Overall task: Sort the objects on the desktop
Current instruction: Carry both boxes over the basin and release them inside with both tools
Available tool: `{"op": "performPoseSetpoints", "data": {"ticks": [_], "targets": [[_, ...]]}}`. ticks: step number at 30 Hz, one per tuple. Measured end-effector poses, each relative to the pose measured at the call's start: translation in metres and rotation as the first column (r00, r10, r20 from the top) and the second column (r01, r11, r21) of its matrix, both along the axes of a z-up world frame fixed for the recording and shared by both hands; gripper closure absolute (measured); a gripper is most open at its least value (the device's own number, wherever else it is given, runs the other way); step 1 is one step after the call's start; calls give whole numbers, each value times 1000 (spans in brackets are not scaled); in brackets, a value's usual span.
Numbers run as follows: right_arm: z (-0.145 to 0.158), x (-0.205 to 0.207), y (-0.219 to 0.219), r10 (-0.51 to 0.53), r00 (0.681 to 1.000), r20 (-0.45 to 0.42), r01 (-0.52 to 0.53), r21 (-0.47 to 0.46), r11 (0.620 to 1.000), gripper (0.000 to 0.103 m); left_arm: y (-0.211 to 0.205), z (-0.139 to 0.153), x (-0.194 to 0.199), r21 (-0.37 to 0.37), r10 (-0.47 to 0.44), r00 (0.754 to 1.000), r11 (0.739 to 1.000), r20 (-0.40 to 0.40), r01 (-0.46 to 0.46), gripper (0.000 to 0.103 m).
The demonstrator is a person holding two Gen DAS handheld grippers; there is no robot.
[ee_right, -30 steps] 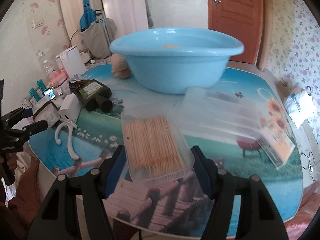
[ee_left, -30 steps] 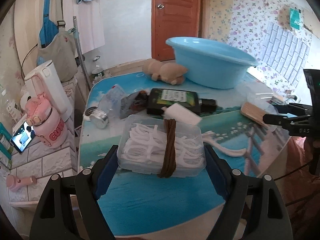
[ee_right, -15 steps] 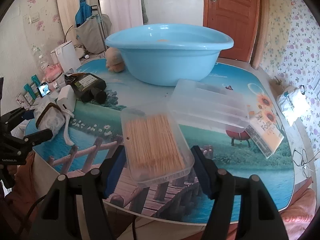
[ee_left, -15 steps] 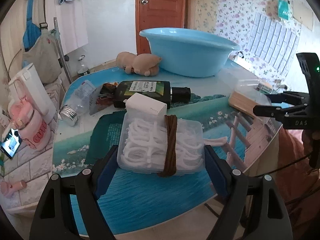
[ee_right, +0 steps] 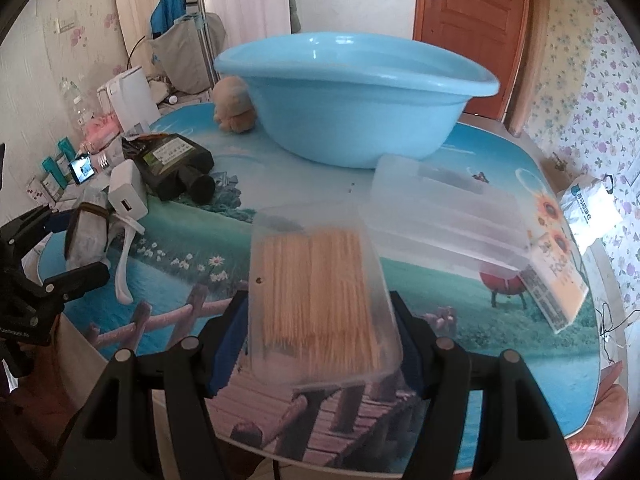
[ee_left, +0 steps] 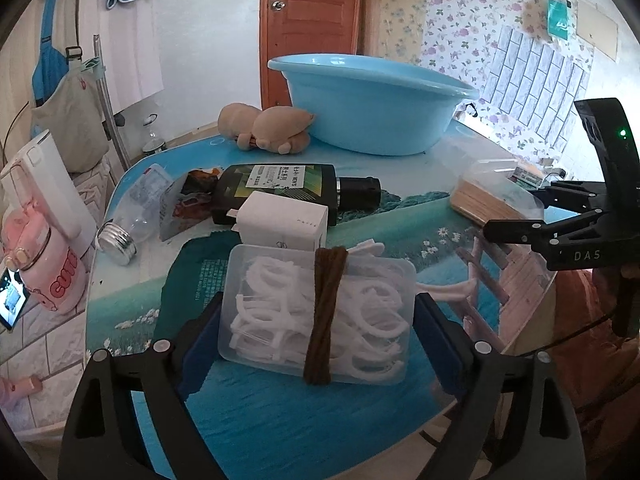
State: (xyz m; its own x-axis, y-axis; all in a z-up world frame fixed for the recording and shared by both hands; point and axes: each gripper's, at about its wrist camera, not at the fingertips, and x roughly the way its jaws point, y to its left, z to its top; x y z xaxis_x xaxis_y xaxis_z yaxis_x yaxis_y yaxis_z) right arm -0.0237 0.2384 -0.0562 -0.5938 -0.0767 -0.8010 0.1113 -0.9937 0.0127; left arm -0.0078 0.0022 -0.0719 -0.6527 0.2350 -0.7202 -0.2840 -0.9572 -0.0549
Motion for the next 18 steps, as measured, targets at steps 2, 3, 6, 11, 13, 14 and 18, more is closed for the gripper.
{"op": "performPoseSetpoints", "data": {"ticks": [2,3,6,11,13,14,18], "targets": [[0,-2,-2,4,1000,2,-4,4,1000,37,1,1,0,-2,-4,1000,1000,-5,4,13],[1,-3,-2,4,1000,0,-4,0,1000,37,1,1,0,2,-5,1000,1000,-8,5,13],[3,-2,-1,-1,1000,-10,1,-9,1000,39,-1,5,2,18,2,1000,1000,-18,-1,17],[7,1,3,-7,1000,-12,7,-24,1000,43,-5,13,5,29,12,999,1000,-38,-11,18],[10,3,3,1,1000,-25,-2,-35,999,43,-6,18,7,35,18,999,999,-51,-17,18],[13,5,3,7,999,-37,-8,-37,999,43,-6,22,9,38,25,998,999,-60,-22,18],[23,12,-2,43,995,-90,-46,-33,998,43,-6,35,11,39,42,995,999,-87,-38,18]]}}
